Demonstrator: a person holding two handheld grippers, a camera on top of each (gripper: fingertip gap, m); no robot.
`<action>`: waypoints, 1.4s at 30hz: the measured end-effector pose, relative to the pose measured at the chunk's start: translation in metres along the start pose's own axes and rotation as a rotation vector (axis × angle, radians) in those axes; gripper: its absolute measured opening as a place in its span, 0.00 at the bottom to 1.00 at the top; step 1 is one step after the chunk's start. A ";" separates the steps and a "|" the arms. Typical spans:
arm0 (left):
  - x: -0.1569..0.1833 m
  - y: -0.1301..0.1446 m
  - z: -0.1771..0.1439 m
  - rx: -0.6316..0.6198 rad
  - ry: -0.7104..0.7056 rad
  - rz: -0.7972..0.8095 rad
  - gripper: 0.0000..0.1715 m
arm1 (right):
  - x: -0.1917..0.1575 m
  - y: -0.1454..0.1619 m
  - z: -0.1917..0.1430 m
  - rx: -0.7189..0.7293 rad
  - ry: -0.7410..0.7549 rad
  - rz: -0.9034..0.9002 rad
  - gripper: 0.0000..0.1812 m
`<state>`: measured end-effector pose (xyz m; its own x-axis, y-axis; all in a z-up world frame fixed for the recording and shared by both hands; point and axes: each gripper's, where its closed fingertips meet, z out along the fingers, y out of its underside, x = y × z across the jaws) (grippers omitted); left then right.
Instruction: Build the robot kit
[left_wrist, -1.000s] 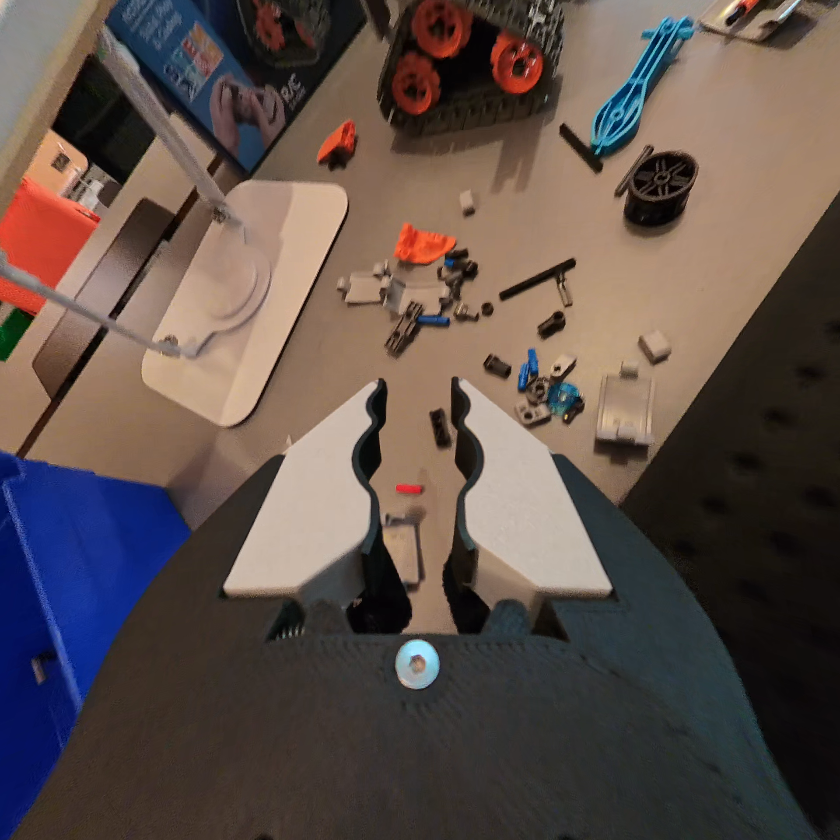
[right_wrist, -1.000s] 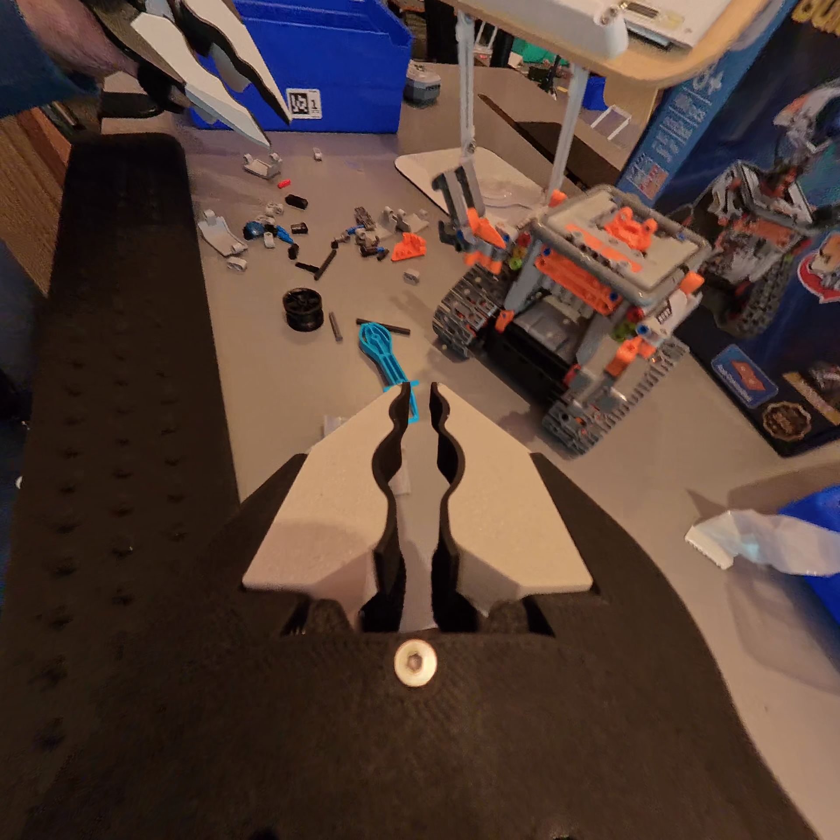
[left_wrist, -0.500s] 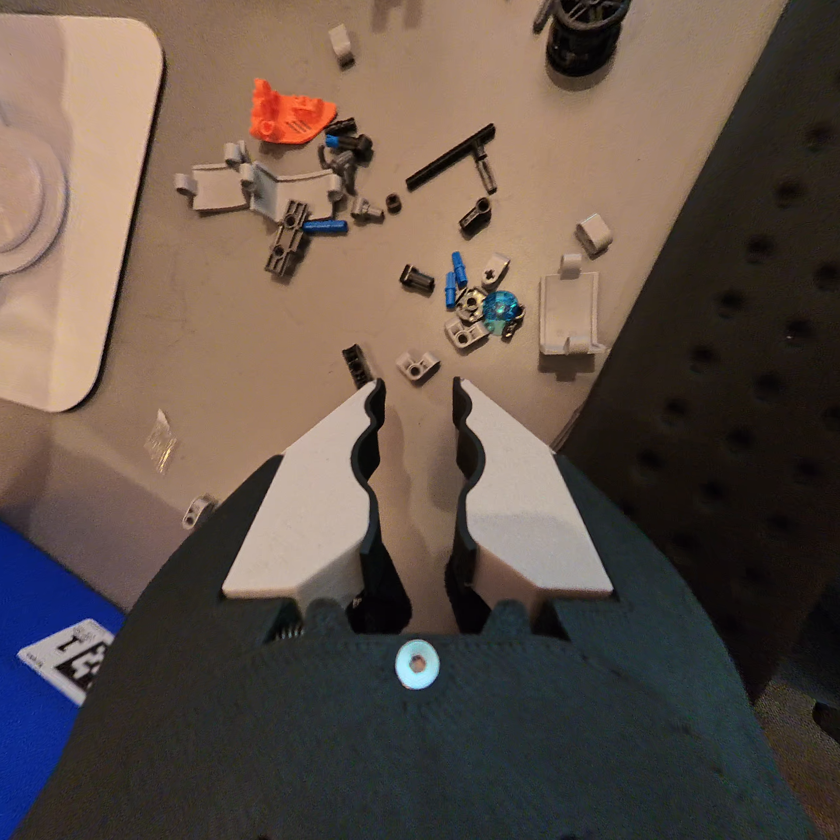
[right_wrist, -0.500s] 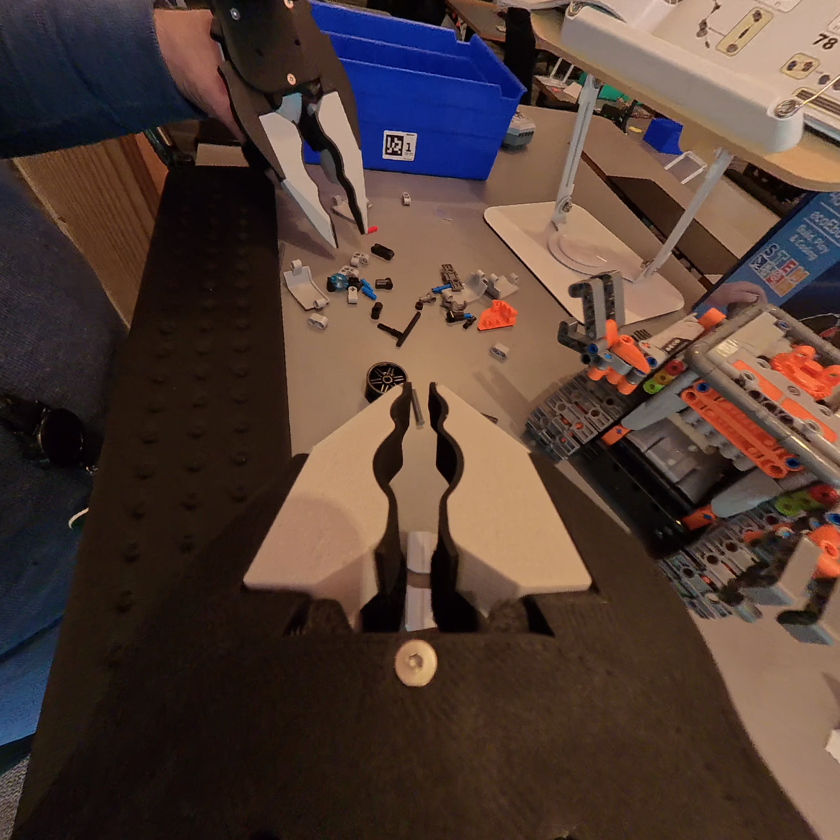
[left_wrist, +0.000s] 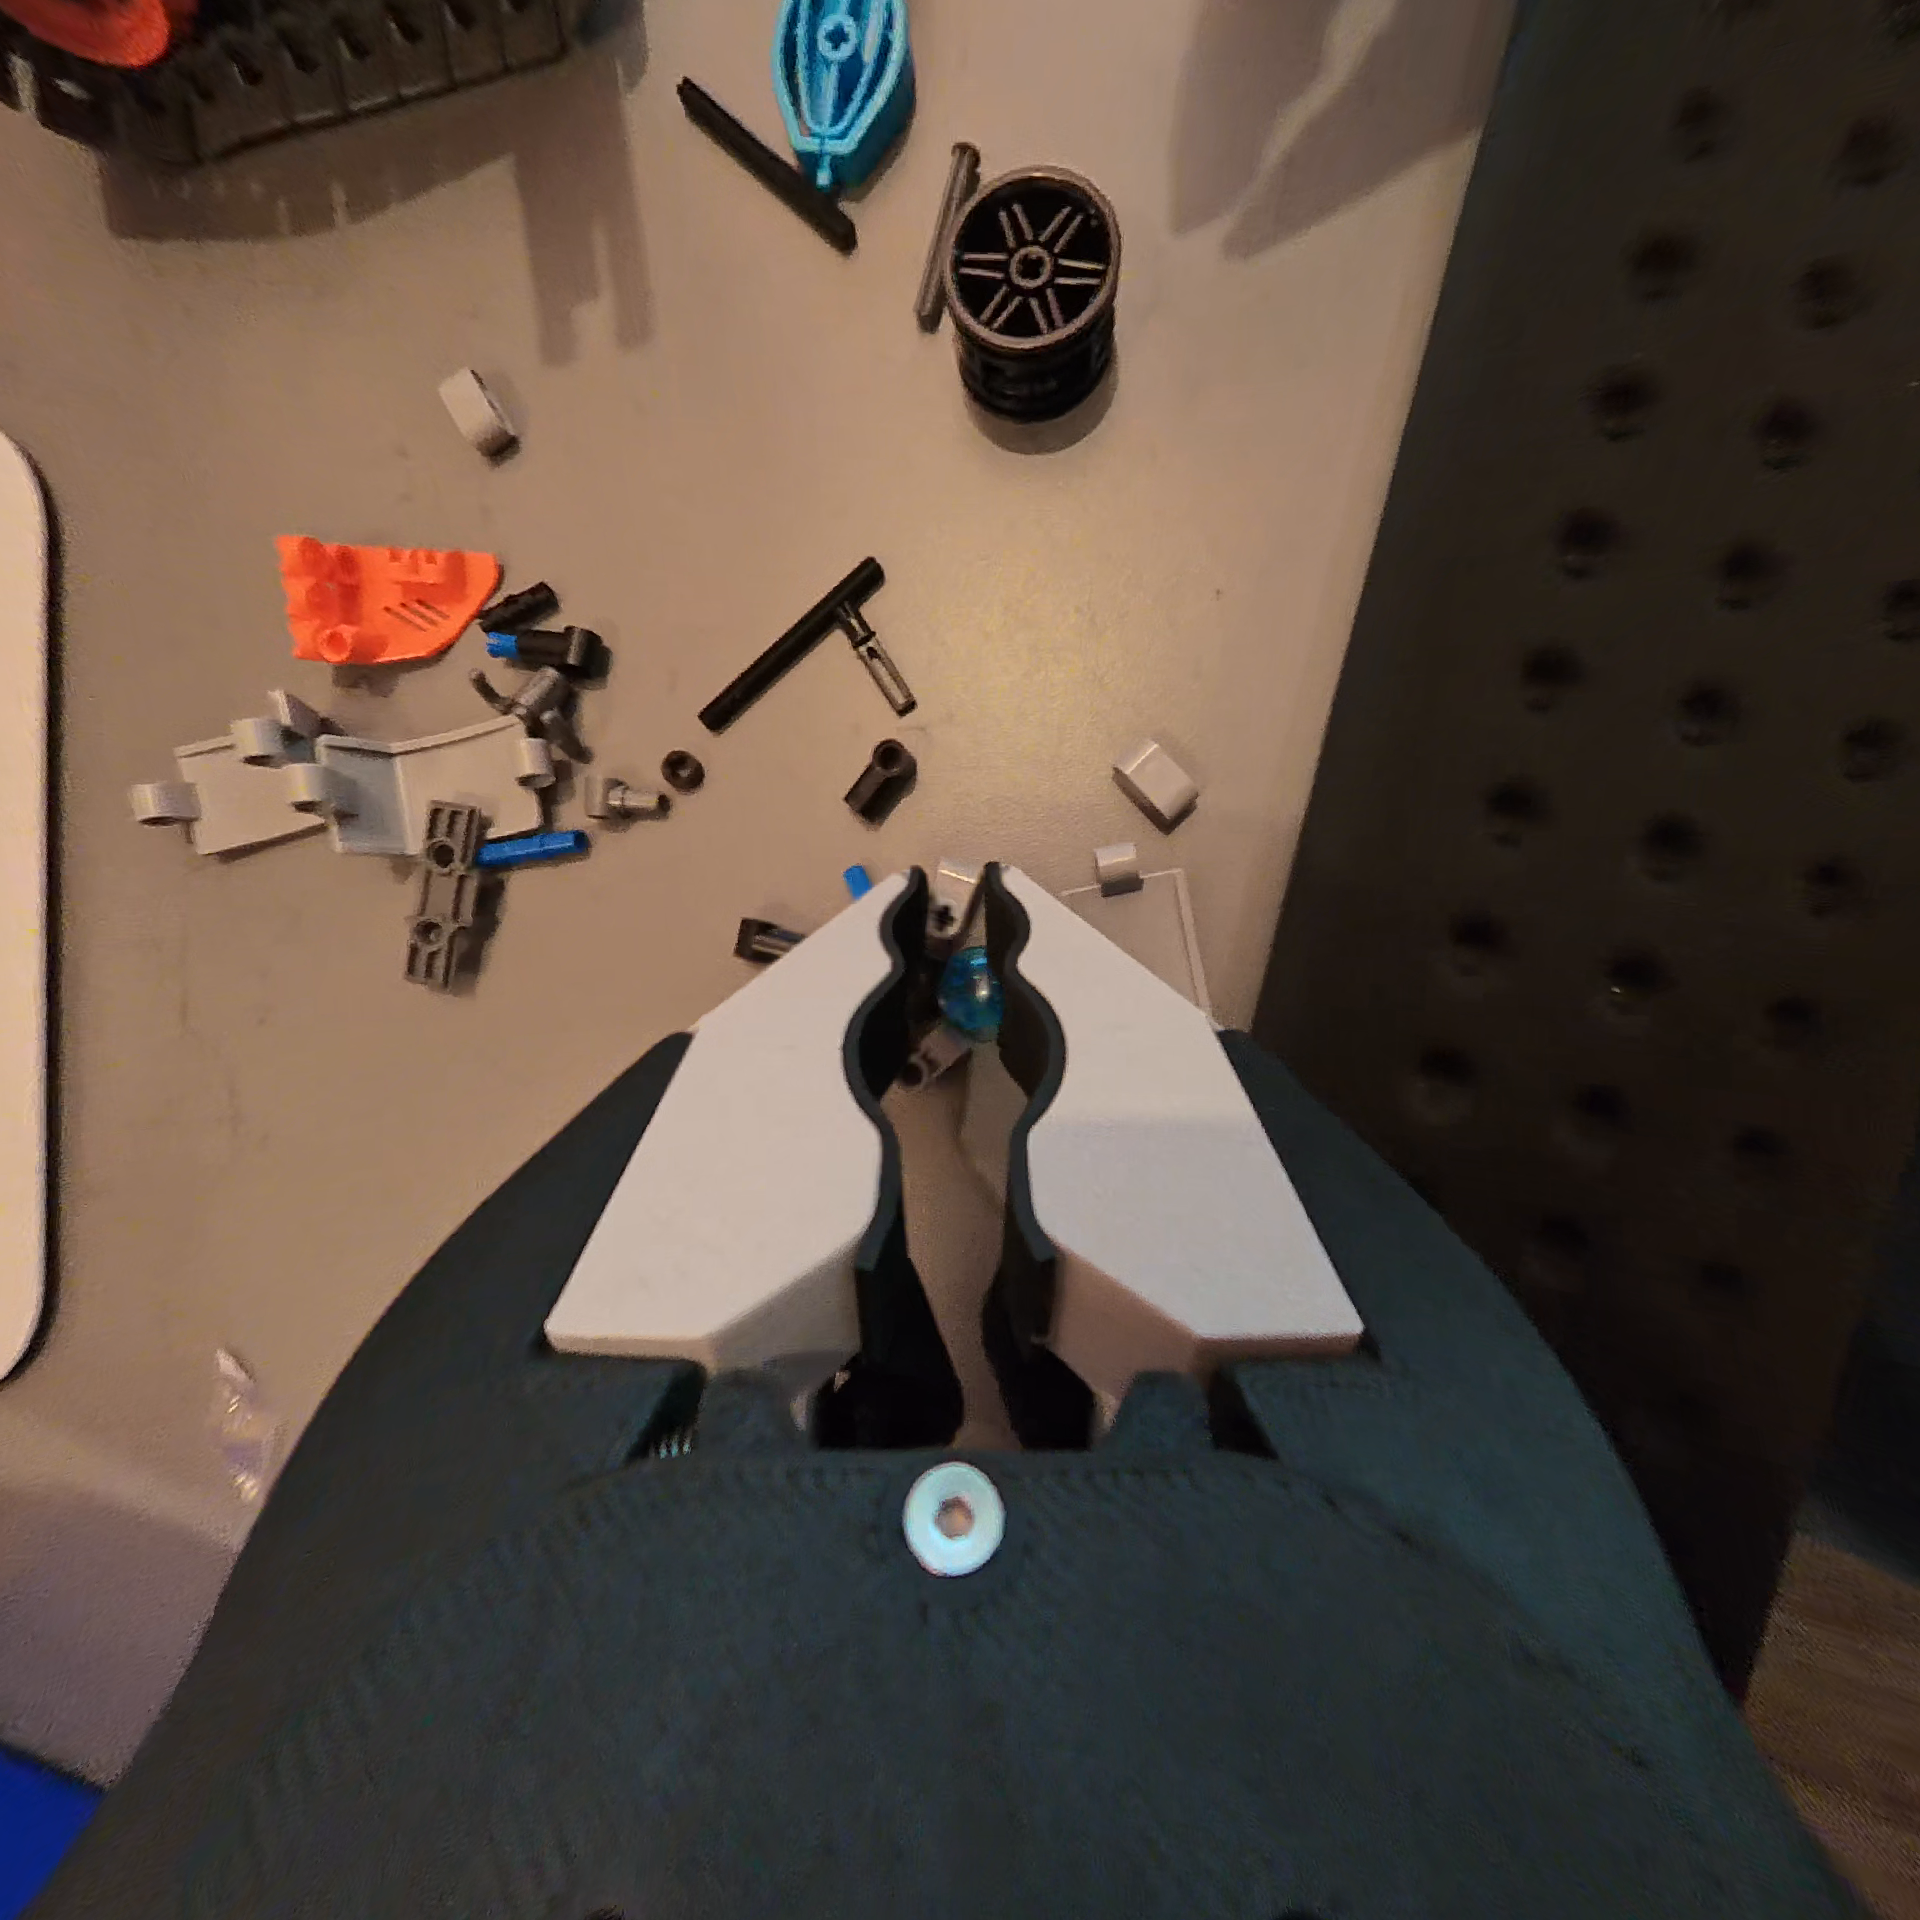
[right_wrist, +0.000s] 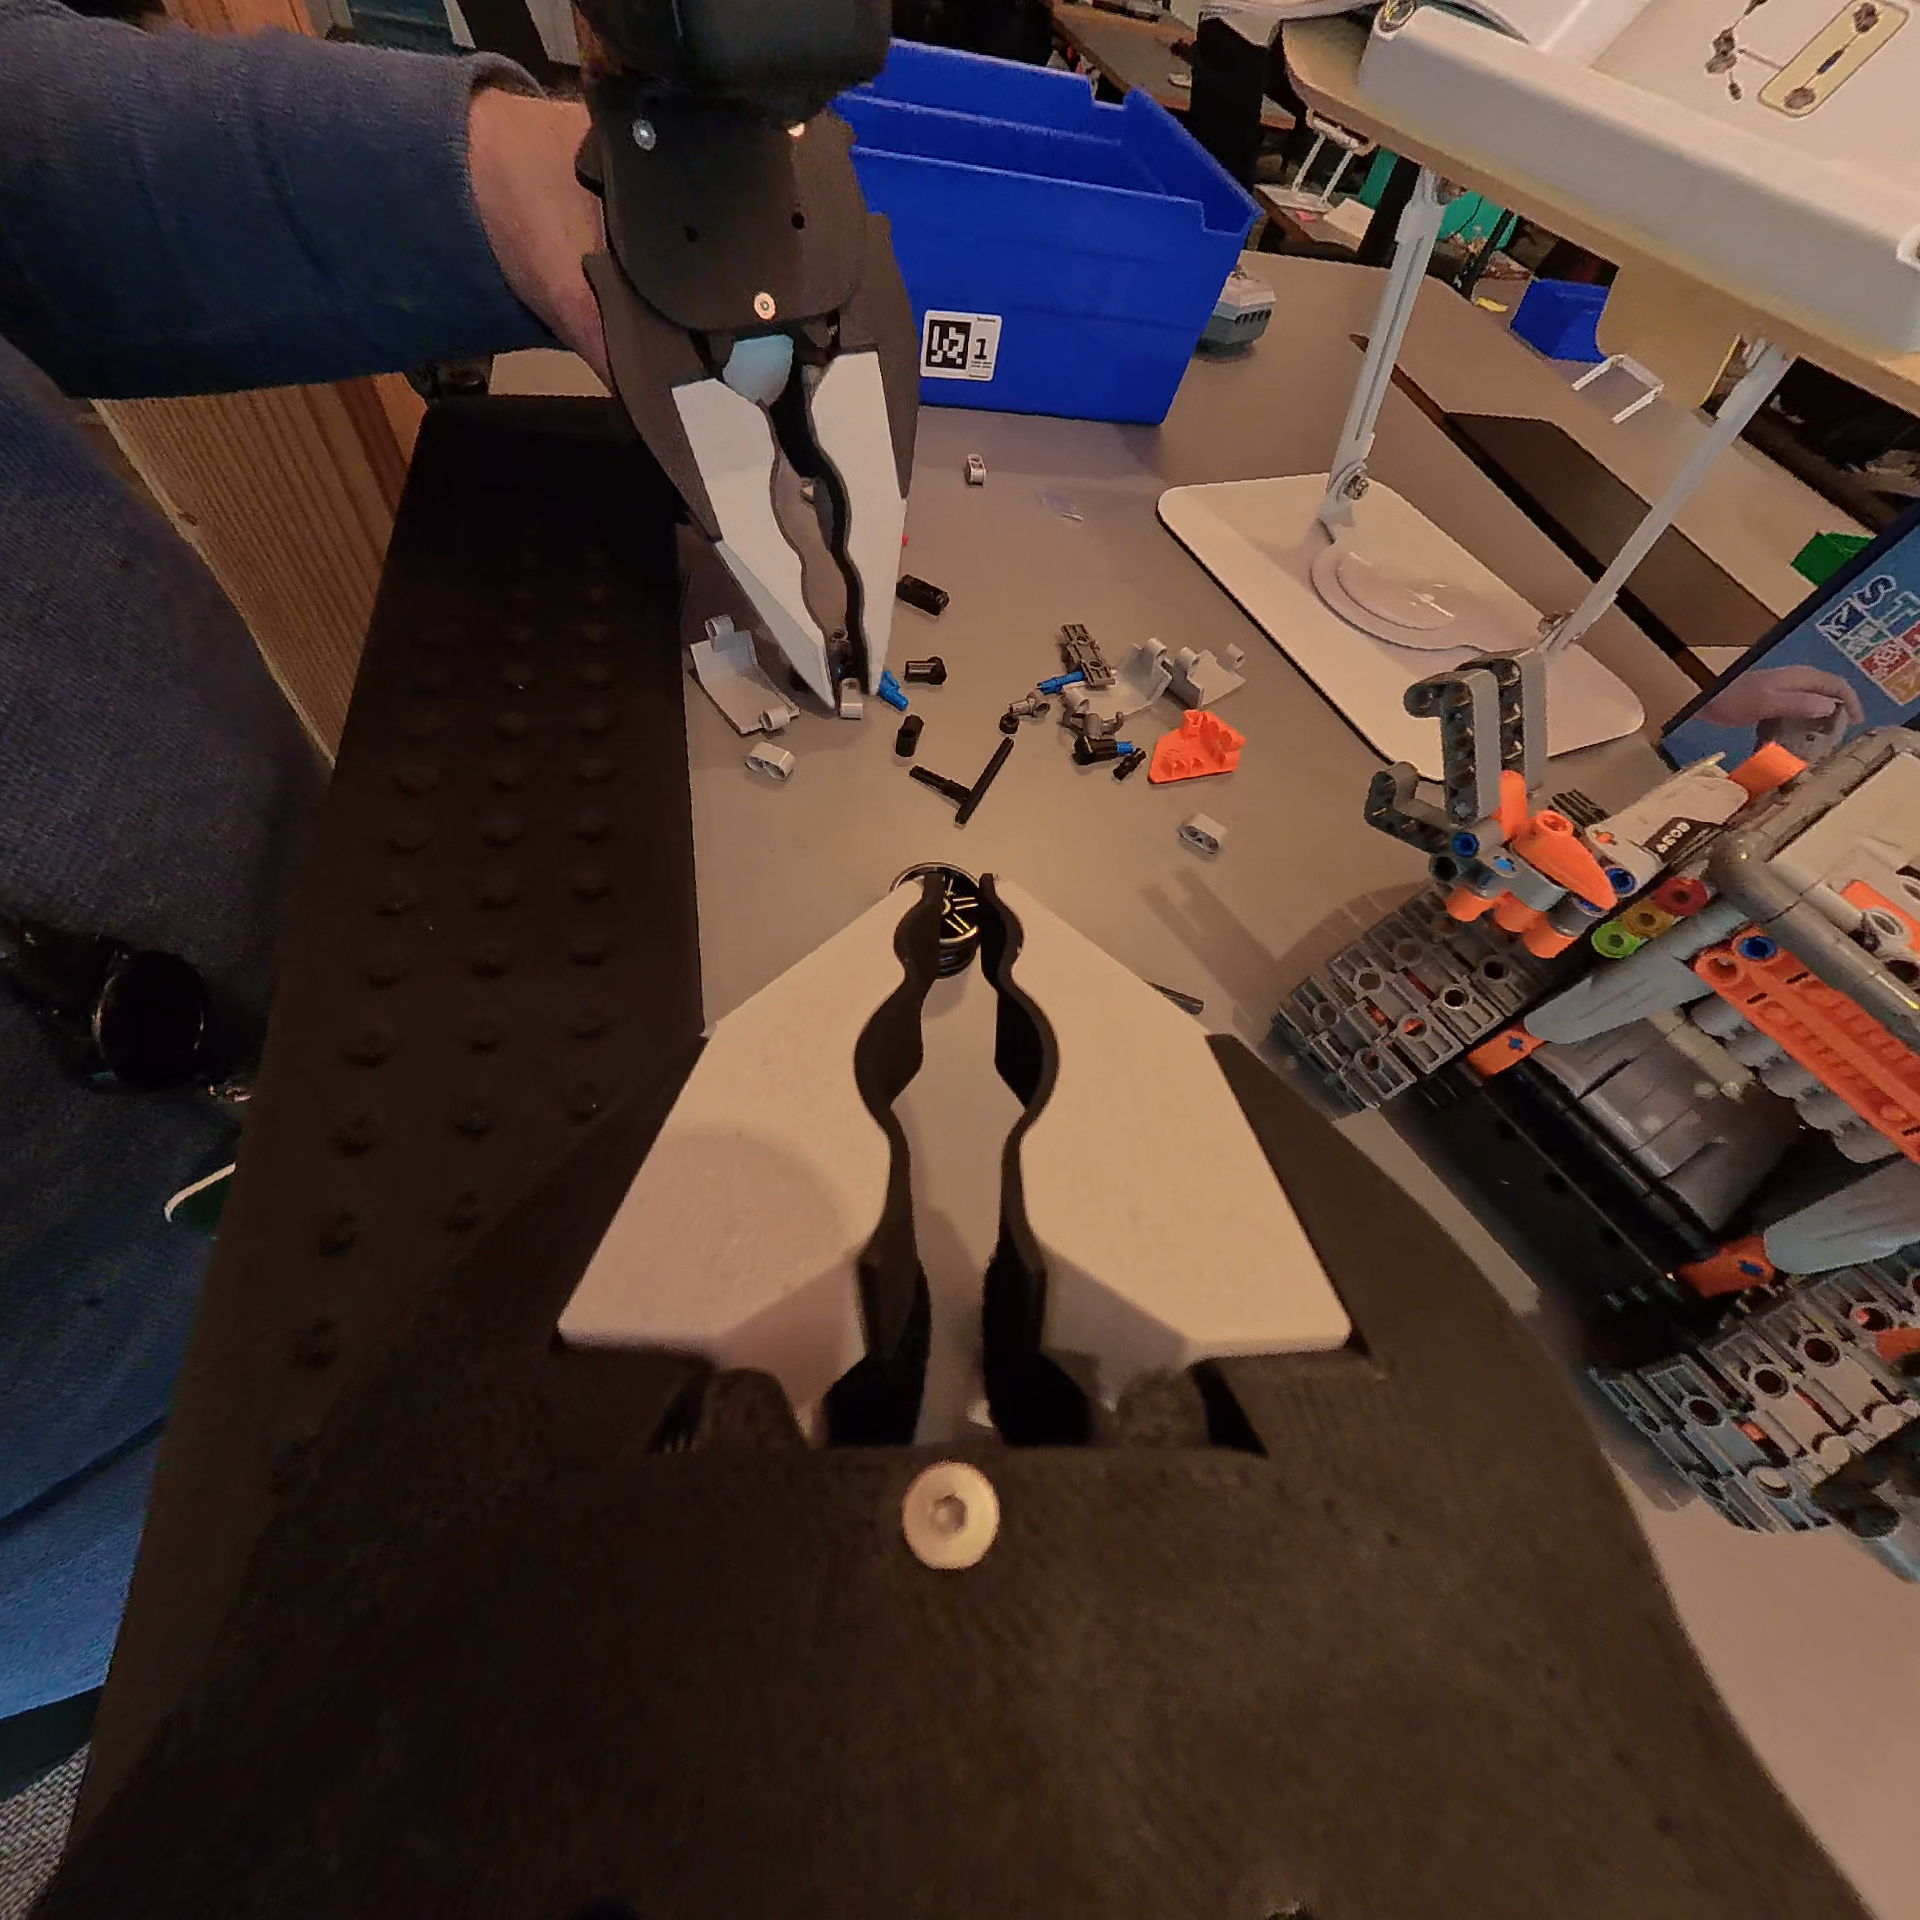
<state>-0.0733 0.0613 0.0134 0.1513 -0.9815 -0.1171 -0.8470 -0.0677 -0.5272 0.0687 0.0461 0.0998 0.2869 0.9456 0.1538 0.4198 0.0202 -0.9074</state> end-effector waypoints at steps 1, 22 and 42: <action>0.002 0.001 0.002 -0.002 0.015 -0.004 0.03 | 0.000 0.000 0.000 0.000 0.001 0.001 0.02; -0.006 -0.095 -0.045 0.645 0.150 -0.429 0.03 | -0.003 -0.039 0.043 0.021 0.175 -0.194 0.11; -0.021 -0.124 -0.097 1.162 0.671 -0.878 0.03 | 0.006 -0.083 0.071 0.063 0.277 -0.312 0.13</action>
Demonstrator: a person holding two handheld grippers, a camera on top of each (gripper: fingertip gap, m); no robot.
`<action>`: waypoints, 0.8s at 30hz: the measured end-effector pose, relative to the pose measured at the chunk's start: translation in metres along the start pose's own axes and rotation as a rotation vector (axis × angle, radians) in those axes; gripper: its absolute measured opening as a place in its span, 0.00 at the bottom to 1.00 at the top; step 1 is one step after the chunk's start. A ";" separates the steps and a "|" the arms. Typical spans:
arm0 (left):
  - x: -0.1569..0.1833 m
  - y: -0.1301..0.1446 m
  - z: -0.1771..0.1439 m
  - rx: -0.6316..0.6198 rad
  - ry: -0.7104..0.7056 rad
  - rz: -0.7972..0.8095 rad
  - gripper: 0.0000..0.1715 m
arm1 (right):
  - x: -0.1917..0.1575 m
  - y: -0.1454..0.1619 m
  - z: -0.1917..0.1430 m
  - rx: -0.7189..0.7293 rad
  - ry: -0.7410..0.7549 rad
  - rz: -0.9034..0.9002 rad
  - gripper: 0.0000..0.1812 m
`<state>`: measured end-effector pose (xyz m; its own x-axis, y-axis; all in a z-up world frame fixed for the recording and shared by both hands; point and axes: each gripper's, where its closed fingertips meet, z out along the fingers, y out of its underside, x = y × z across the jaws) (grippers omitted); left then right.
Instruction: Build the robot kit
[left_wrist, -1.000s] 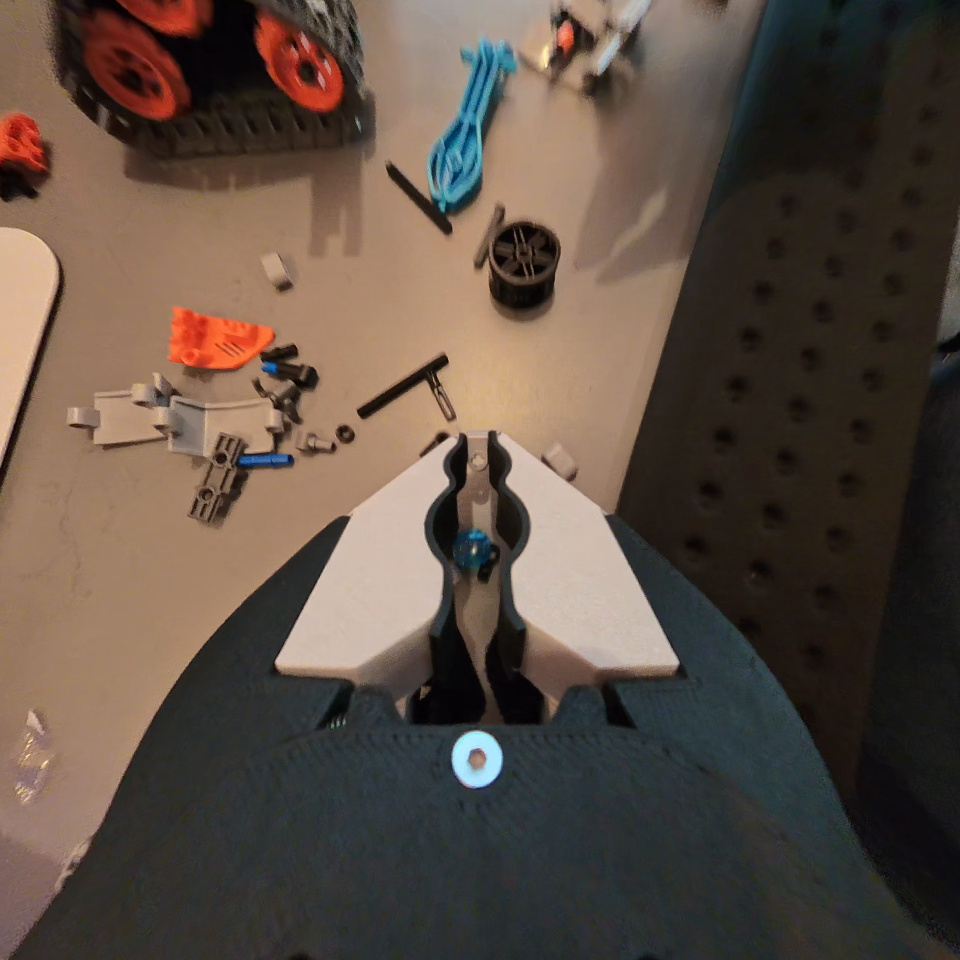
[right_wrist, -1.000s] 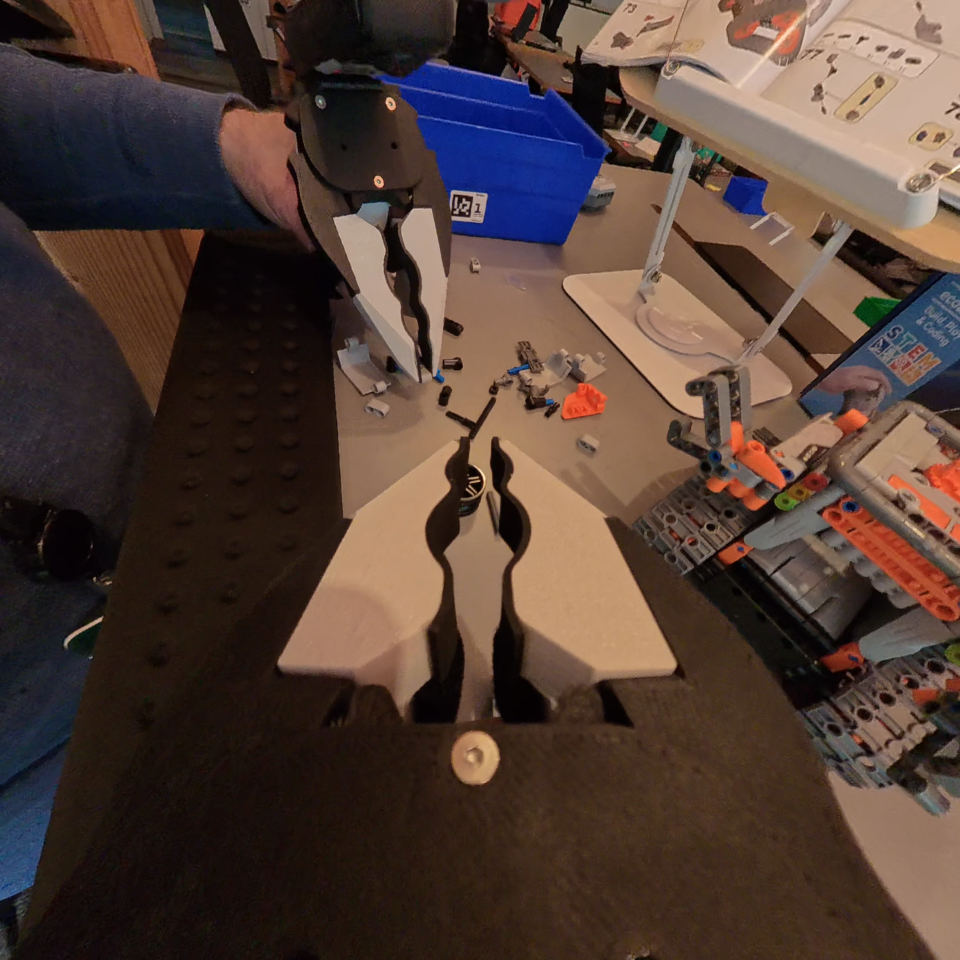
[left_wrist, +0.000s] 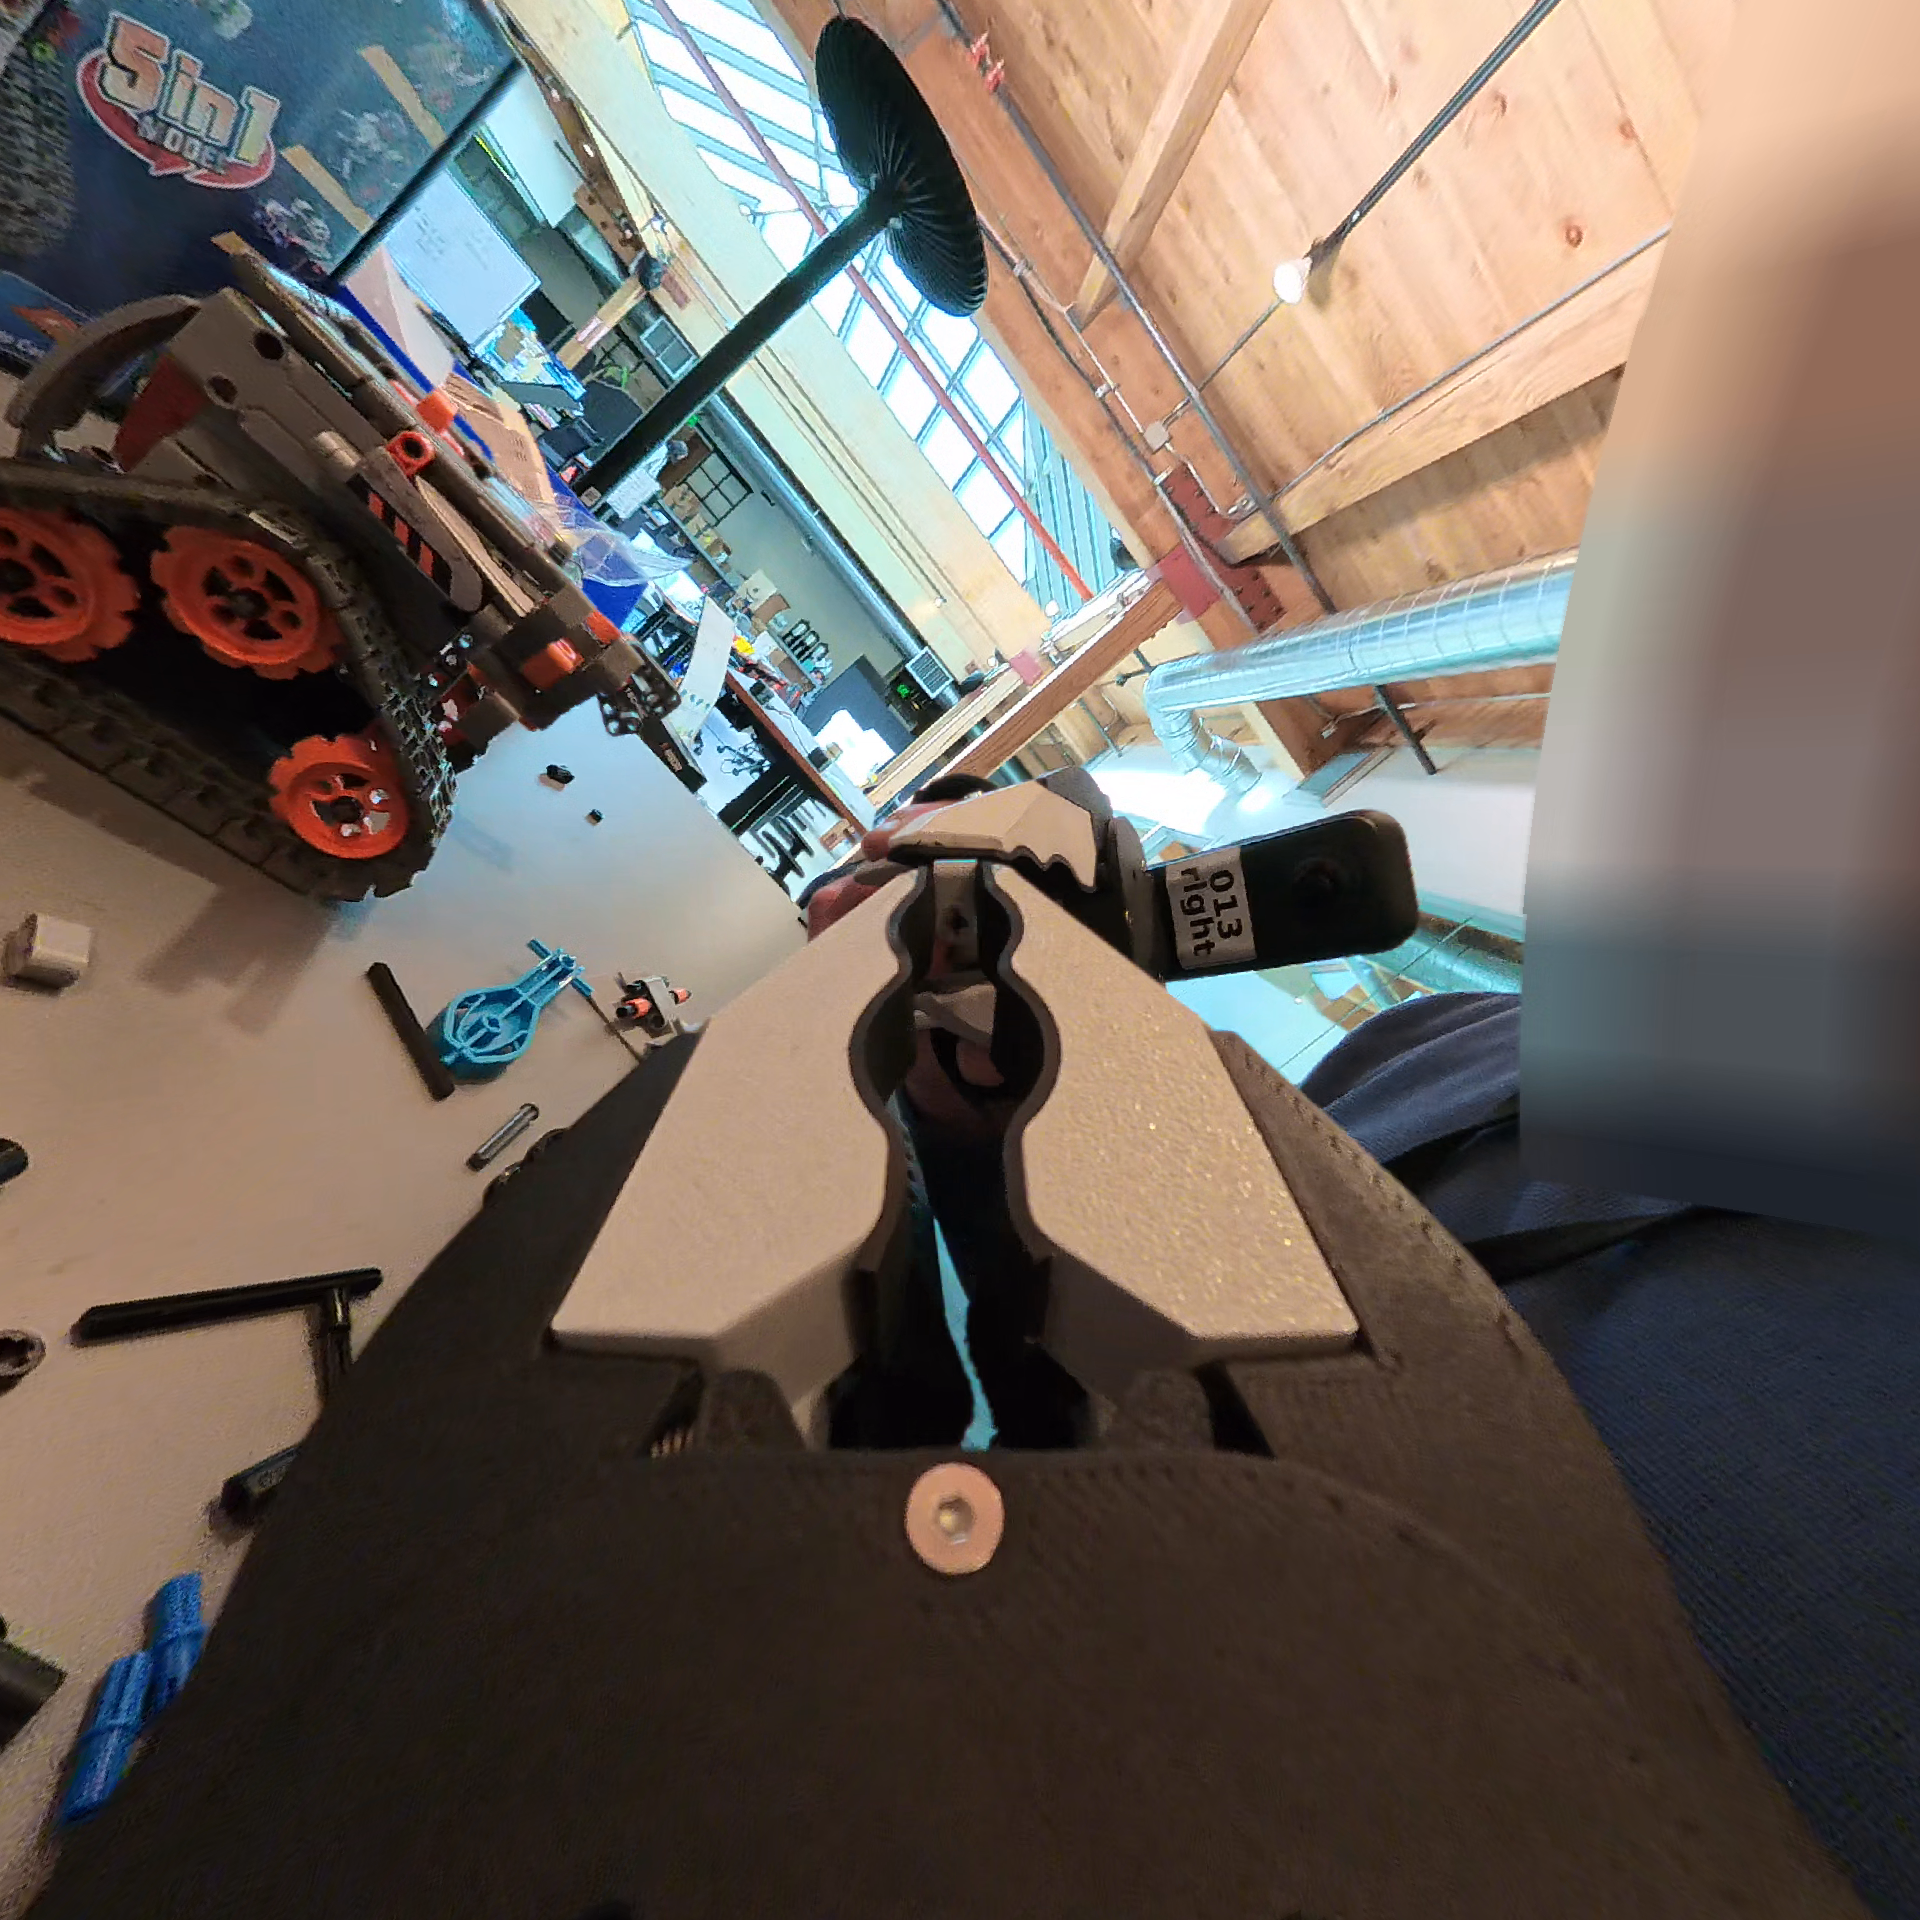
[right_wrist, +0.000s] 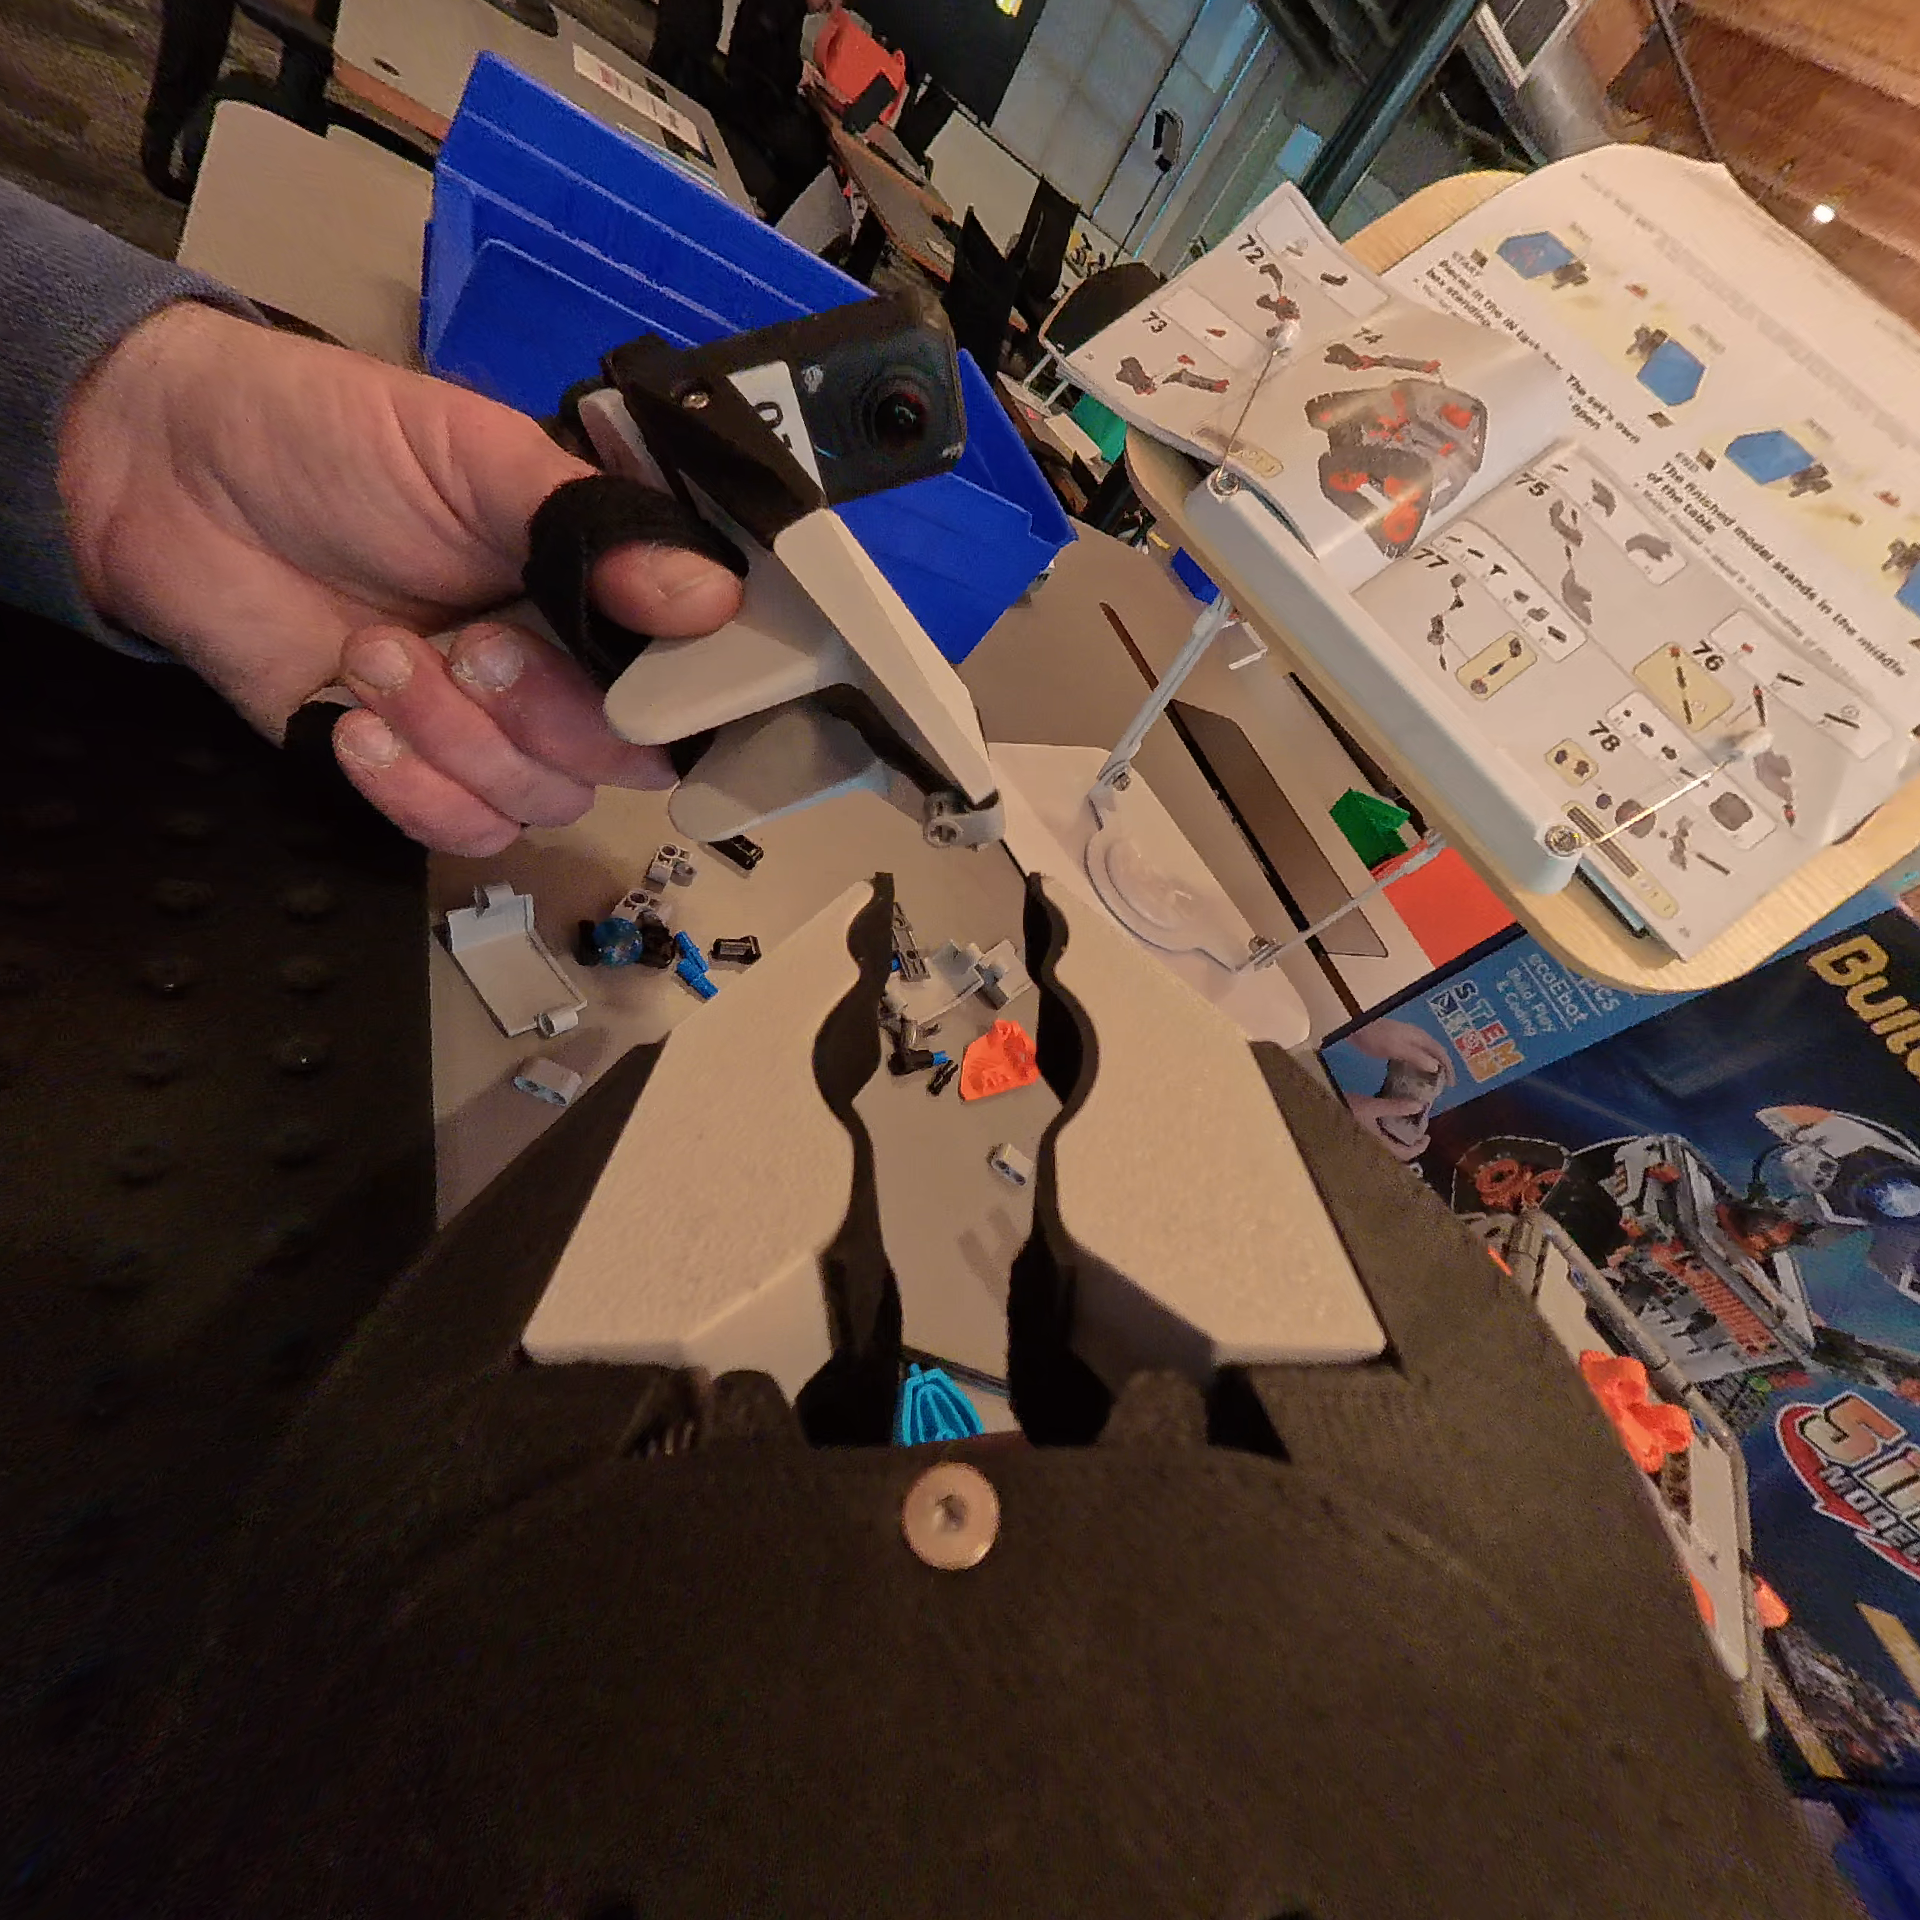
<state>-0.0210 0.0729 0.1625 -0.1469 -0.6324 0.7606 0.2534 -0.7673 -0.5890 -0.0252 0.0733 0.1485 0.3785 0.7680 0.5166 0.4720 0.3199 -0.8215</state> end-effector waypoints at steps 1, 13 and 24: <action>0.000 0.000 0.000 0.004 0.006 -0.010 0.03 | 0.000 -0.001 0.001 -0.003 -0.001 -0.004 0.13; -0.003 0.005 0.004 -0.001 -0.008 -0.050 0.02 | 0.000 -0.002 0.007 -0.032 0.015 -0.110 0.07; 0.003 -0.004 -0.006 0.019 0.005 -0.032 0.15 | 0.005 -0.003 0.002 0.022 -0.028 0.018 0.07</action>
